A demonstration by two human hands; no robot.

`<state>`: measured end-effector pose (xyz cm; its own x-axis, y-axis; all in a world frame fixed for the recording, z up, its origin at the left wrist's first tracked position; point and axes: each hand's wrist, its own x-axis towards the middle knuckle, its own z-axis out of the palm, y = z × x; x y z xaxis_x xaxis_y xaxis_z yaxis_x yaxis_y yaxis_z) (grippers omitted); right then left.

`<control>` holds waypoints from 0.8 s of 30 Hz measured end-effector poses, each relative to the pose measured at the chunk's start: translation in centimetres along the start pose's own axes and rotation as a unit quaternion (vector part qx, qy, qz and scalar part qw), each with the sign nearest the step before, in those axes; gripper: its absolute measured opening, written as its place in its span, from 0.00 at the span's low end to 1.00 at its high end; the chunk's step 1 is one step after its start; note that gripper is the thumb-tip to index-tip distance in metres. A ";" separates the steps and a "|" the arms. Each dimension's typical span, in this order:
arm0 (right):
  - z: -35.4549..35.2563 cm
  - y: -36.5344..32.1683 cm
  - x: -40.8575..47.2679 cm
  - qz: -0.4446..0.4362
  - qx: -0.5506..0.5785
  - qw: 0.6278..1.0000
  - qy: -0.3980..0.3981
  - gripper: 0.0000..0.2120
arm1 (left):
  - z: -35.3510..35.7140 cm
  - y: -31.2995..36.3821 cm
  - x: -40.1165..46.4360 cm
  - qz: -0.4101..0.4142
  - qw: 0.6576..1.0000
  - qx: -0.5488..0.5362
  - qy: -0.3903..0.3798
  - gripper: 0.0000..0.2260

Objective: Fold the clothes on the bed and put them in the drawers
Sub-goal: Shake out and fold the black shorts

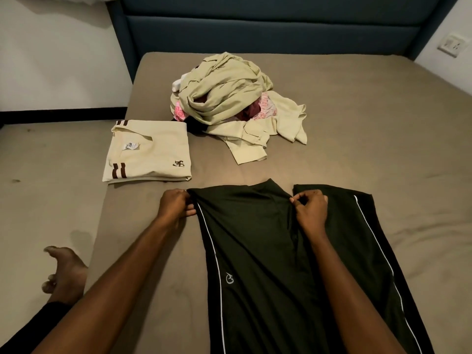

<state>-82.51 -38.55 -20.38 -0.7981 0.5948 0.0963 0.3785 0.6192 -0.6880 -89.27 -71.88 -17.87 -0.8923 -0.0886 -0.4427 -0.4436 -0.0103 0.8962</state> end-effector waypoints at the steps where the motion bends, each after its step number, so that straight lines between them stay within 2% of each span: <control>1: 0.0 -0.3 -0.1 -0.006 -0.038 0.999 0.003 0.03 | 0.1 0.1 -0.1 0.007 1.000 0.014 -0.012 0.09; 5: 0.3 -2.1 0.2 -0.089 -0.121 0.988 0.027 0.15 | 0.7 0.2 0.1 0.017 0.998 0.039 -0.034 0.06; 7: 0.7 -3.2 0.8 -0.133 -0.128 0.983 0.007 0.21 | 0.8 -0.5 0.5 0.022 0.998 0.050 -0.041 0.14; 9: 1.2 -4.5 1.6 -0.178 -0.135 0.973 -0.057 0.25 | 0.6 -1.3 0.8 0.009 0.999 0.039 -0.033 0.23; 10: 1.6 -5.0 2.0 -0.196 -0.136 0.966 -0.103 0.23 | 0.7 -1.4 0.8 0.003 0.999 0.027 -0.030 0.25; 12: 2.3 -5.5 2.8 -0.217 -0.120 0.955 -0.164 0.12 | 1.0 -0.8 0.6 -0.004 0.999 0.000 -0.035 0.22; 14: 2.7 -5.3 3.7 -0.209 -0.075 0.961 -0.162 0.05 | 1.3 0.0 0.3 -0.011 0.999 -0.020 -0.041 0.17; 19: 1.1 -3.8 6.4 -0.085 0.084 0.988 -0.102 0.06 | 1.9 0.9 0.9 -0.015 0.997 -0.048 -0.059 0.18; 22: 0.7 -2.0 8.1 -0.040 0.079 0.992 -0.092 0.07 | 2.1 1.0 1.9 0.029 0.998 0.029 -0.054 0.18; 24: 1.2 -0.8 8.9 -0.030 0.044 0.992 -0.112 0.08 | 2.1 1.1 2.2 0.059 0.993 0.086 -0.046 0.20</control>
<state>-90.53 -34.37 -19.80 -0.9059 0.4233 -0.0152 0.2915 0.5969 -0.7475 -91.90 -69.96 -17.98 -0.9393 0.0121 -0.3429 -0.3363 0.1662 0.9270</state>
